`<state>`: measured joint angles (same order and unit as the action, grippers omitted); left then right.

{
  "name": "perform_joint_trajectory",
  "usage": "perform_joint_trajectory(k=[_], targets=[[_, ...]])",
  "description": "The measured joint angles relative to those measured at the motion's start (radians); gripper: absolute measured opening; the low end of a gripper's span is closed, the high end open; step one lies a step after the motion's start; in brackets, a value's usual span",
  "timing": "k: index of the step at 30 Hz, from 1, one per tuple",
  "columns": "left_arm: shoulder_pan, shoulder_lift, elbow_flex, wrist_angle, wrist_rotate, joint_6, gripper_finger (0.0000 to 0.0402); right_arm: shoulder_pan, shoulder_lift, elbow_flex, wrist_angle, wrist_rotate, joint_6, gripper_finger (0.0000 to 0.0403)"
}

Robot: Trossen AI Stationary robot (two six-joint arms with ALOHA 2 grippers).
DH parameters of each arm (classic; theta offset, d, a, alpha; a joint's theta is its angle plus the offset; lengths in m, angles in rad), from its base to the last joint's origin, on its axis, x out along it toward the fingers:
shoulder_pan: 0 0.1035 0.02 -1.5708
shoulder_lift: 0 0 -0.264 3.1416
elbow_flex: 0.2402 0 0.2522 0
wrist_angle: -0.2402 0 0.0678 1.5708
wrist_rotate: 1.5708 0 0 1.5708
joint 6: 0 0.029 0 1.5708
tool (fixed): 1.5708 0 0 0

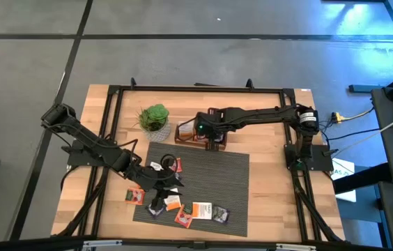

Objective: Pick & Place Tea
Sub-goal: Put the white tea bag into the left section of the wooden organizer

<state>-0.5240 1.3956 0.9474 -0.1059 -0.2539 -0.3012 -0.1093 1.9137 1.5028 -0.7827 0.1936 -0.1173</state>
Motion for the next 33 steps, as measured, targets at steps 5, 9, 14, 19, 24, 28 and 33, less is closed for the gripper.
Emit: perform_joint_trajectory(k=[5,9,14,19,24,28,33], targets=[[0.0,0.0,0.0,0.0,0.0,-0.002,0.0136,0.0,-0.005,0.0,0.03,0.031,0.029,0.0072],[-0.007,0.0,-0.009,0.012,-0.004,-0.025,0.0136,0.039,-0.031,-0.008,0.0,0.001,0.094,0.0083],[-0.014,0.0,-0.05,0.018,-0.017,-0.038,0.0136,0.169,-0.059,-0.09,0.073,-0.04,0.162,0.0083],[-0.018,0.001,-0.073,0.028,-0.017,-0.075,0.0136,0.289,-0.076,-0.206,0.299,-0.029,0.193,0.0084],[-0.026,0.027,-0.073,0.042,-0.015,-0.081,0.0136,0.378,-0.076,-0.315,0.56,-0.076,0.185,0.0085],[-0.035,0.101,-0.074,0.153,-0.007,-0.079,0.0136,0.408,-0.076,-0.34,0.57,-0.188,0.191,0.0085],[-0.035,0.258,-0.074,0.44,0.113,-0.016,0.0136,0.429,-0.076,-0.345,0.571,-0.33,0.252,0.0085]])
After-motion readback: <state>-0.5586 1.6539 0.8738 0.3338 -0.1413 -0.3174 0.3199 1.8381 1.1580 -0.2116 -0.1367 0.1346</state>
